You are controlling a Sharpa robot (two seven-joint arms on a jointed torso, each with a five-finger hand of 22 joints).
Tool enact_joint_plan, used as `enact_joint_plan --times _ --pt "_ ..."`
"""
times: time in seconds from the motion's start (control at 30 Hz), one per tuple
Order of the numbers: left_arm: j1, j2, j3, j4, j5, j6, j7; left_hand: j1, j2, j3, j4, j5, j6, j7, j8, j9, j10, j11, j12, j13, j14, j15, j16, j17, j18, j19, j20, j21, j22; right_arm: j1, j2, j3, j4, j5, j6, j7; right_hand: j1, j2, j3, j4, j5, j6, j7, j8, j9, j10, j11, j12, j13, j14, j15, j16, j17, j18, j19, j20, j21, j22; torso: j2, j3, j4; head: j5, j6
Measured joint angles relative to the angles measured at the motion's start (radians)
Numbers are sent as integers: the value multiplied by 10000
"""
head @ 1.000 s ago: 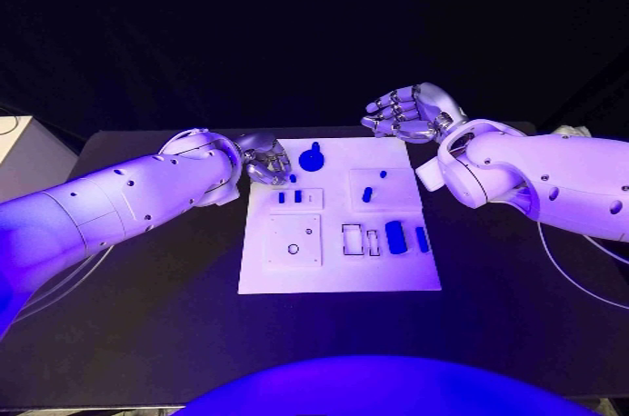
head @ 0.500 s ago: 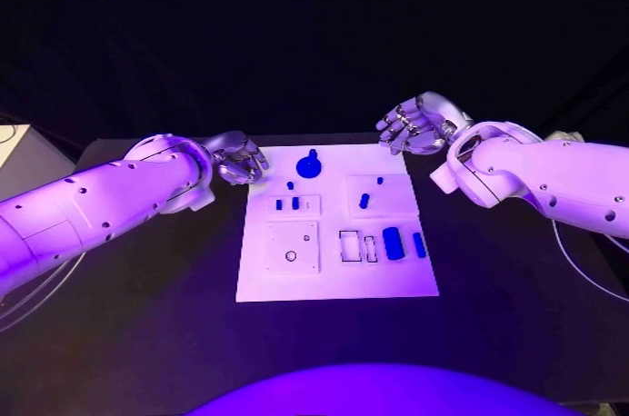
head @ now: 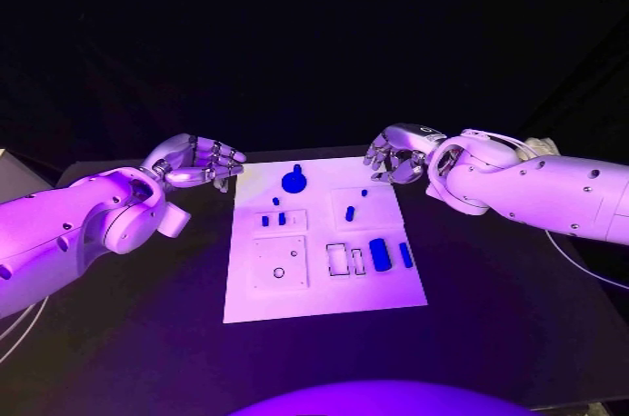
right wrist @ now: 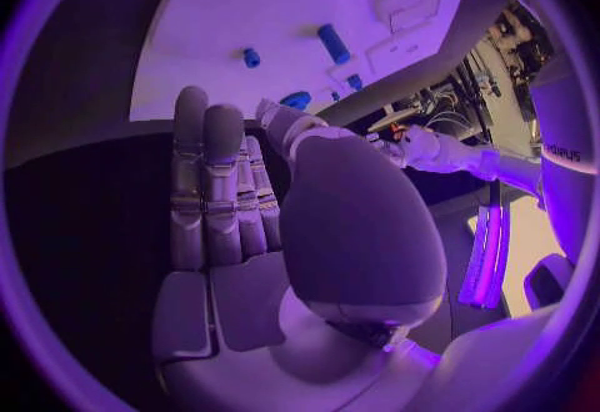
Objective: Assemble the parts on the task board
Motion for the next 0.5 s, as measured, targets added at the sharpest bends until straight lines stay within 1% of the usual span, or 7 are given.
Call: enact_joint_plan --times 0.07,0.13,0.17,0.2,0.23,0.3,0.5 --pt "-38 -187 16 261 685 -10 211 0 0 -55 -4 0 0 0 42 0 -71 1 71 30 0 0 -34 -27 1 0 0 -68 -50 -29 23 0 0 -488 109 -165 -96 10 -21 18 -61 -5 5 -107 48 -231 19 0 0 10 10 1122 959 1 234 28 786 858 1 -2 -3 -26 32" --pt "-58 -339 26 464 1201 -10 384 0 0 -53 -2 0 0 0 42 0 -72 1 70 33 -71 0 -45 -28 -1 0 0 -71 -77 -71 51 -1 0 -842 207 -297 -96 10 -124 31 -61 -42 -26 -118 76 -330 22 0 0 11 10 1774 1507 0 405 35 1293 1421 1 -2 -7 -58 55" --pt "-70 -425 35 578 1492 -10 492 0 0 -53 -2 0 0 0 42 -1 -72 1 112 51 -71 0 -81 -44 0 0 0 -127 -96 -100 73 -4 4 -1042 270 -375 -96 10 -250 24 -158 -43 -26 -181 102 -439 28 0 0 11 10 2324 1972 -149 572 50 1769 1958 2 -3 -9 -71 59" --pt "-80 -487 44 664 1691 -10 570 0 0 -53 -2 0 0 0 42 -1 -72 1 115 52 -71 -1 -82 -45 0 0 0 -148 -106 -125 92 -4 4 -1171 316 -428 -96 10 -322 28 -202 -52 -18 -214 116 -504 35 0 0 11 10 2565 2161 -180 631 54 1965 2173 3 -3 -8 -81 62" --pt "-90 -543 52 745 1866 -12 643 0 0 -53 -2 0 0 0 42 -1 -94 -20 115 61 -71 -1 -82 -45 0 0 0 -149 -116 -149 114 -7 3 -1292 363 -476 -96 10 -370 29 -217 -77 4 -213 123 -542 33 0 0 11 10 2681 2247 -180 632 54 2040 2267 4 -2 -7 -94 64" --pt "-107 -635 57 878 2181 -22 789 82 81 -53 -2 0 0 0 82 -1 -142 2 188 84 -71 0 -82 -56 1 0 0 -191 -140 -207 172 -12 -8 -1519 467 -575 -96 10 -485 26 -217 -131 -48 -282 131 -666 52 0 0 11 10 2716 2226 -180 626 59 2009 2225 5 -2 -2 -105 65" --pt "-138 -778 71 1126 2631 -89 1074 80 80 -81 -30 0 -4 4 91 -13 -198 49 232 104 -105 34 -88 -57 0 0 0 -228 -170 -344 349 -16 -106 -1926 697 -756 -96 10 -530 3 -253 -166 -82 -282 150 -712 34 0 0 11 9 2936 2419 -178 610 76 2207 2482 5 3 6 -128 61"
